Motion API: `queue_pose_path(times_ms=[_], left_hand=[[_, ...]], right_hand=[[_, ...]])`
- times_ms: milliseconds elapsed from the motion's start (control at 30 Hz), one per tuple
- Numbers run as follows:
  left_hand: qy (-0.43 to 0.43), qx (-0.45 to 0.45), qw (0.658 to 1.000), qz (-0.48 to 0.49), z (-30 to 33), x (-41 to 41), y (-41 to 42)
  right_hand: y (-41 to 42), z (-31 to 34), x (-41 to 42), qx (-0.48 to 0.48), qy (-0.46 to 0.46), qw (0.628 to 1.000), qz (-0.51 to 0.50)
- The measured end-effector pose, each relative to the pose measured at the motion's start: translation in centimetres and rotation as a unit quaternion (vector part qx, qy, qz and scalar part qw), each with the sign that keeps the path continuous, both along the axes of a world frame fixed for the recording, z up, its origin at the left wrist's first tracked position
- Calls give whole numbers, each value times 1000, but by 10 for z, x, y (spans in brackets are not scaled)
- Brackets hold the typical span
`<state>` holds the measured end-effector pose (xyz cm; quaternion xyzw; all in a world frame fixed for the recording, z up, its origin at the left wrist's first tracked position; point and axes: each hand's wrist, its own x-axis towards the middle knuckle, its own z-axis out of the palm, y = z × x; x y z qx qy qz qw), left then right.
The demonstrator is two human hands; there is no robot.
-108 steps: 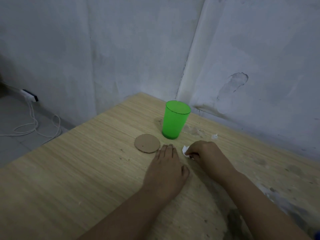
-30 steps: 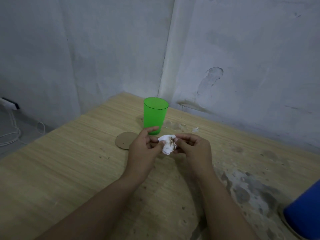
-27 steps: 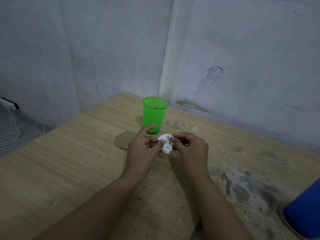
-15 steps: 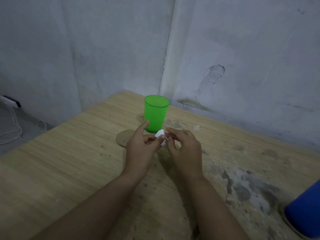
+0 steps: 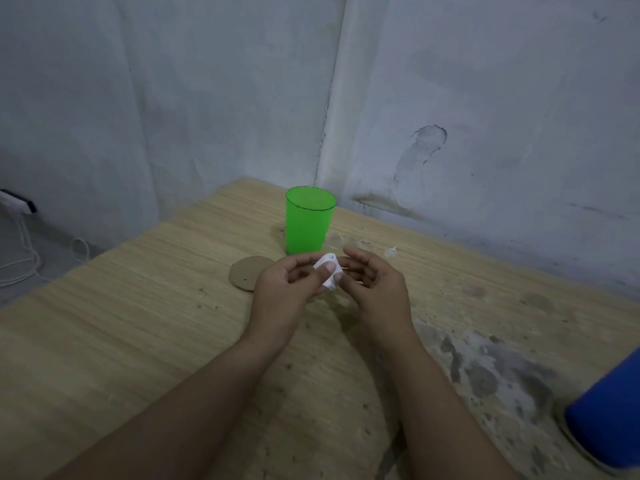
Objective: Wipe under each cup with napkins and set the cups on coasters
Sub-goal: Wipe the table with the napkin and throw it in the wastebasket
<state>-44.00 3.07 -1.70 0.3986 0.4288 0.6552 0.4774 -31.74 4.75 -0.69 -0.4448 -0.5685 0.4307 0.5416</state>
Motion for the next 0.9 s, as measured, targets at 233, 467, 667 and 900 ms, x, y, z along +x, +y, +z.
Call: queue_pose_path(times_ms=[233,467,667,900], left_hand=[[91,24,996,9,-2,-2,-2],[101,23,994,16,-5,-4,2],[82,32,996,-15,0,-1,-1],[87,31,996,9,-2,-2,0]], right_hand=[[3,2,3,20,-36,999,22],[6,0,5,-48,55,996,42],[5,1,11,-12,4,1000,5],[3,0,9,-16,23,999,20]])
